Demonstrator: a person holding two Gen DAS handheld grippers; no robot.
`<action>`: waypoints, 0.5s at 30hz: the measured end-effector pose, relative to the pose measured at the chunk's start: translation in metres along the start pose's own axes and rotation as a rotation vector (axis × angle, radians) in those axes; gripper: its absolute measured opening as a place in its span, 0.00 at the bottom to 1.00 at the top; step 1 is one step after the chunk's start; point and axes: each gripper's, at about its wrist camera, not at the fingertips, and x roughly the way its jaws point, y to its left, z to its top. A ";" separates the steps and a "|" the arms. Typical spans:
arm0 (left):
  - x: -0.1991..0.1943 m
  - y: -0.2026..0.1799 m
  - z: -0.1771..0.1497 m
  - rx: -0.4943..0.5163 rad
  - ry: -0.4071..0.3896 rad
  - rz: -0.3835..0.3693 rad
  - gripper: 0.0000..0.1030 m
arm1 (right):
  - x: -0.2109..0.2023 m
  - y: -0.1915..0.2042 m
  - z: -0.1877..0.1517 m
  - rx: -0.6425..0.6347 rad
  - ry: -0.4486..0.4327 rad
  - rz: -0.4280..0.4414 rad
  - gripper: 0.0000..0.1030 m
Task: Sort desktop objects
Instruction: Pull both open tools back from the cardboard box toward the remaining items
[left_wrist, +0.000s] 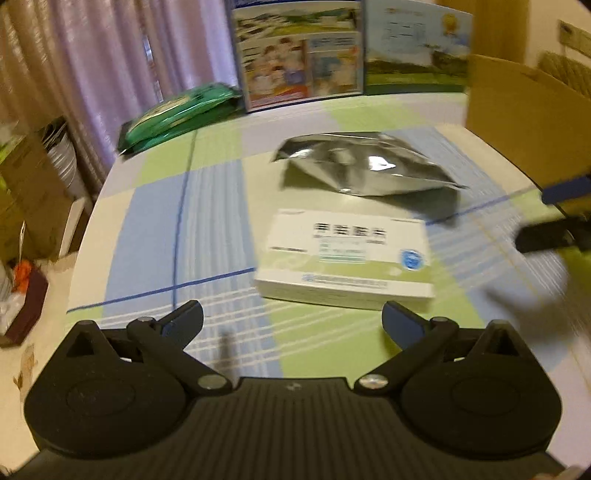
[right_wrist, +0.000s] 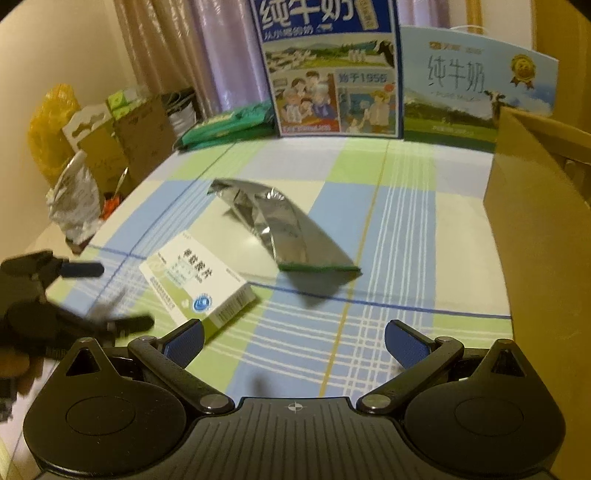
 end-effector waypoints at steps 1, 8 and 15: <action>0.002 0.004 0.001 -0.011 -0.005 -0.017 0.98 | 0.002 0.001 -0.001 -0.010 0.003 -0.006 0.98; 0.004 0.003 0.006 0.160 -0.096 -0.170 0.98 | 0.012 0.006 0.001 -0.028 0.013 0.003 0.98; 0.022 0.013 0.004 0.160 -0.055 -0.222 0.98 | 0.020 0.009 0.002 -0.046 0.035 -0.009 0.98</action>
